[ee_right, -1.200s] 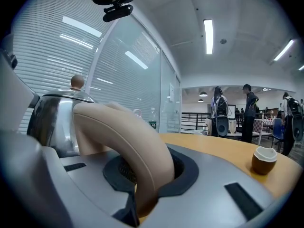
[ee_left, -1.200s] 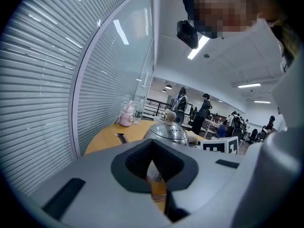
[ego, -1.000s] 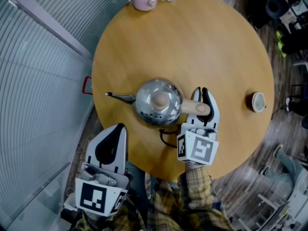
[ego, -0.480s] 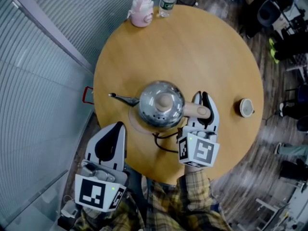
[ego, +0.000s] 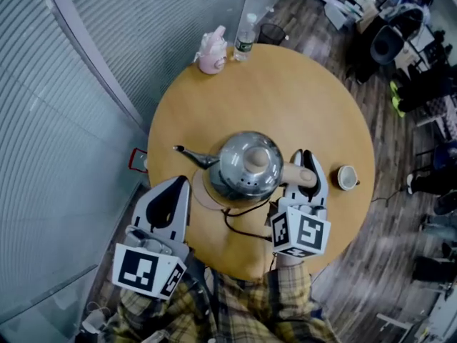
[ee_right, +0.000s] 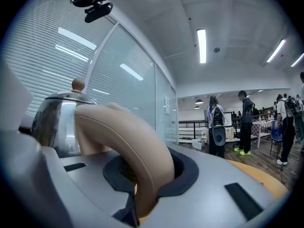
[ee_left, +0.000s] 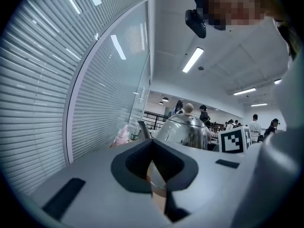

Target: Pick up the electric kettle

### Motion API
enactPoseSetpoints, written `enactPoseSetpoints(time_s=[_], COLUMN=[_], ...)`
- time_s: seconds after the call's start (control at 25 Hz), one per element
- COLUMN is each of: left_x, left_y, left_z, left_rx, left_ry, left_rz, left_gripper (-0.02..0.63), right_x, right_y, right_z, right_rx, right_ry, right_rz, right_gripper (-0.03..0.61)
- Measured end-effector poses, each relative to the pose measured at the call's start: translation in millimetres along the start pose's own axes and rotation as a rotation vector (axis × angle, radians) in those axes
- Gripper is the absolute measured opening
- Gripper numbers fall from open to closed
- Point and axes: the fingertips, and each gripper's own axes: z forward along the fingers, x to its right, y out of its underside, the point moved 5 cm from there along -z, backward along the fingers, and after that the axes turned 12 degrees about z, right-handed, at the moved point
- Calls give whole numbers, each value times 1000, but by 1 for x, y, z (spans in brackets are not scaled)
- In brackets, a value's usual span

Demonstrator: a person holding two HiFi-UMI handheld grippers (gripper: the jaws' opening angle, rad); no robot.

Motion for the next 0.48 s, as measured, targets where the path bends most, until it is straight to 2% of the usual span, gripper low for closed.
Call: enactPoseSetpoints(time_s=[0.28,0.48], left_x=[15,14], left_y=[-24,-14], left_z=[1,6], left_rx=[16,30], left_ry=[22,59], left_rz=[15,29], left_gripper=[2,2], right_x=[11,11], right_y=[-64,-75], right_z=[-21,-40], right_rx=[9,18], right_ry=[-35,-60], right_rz=[1,15], right_gripper=[71,71])
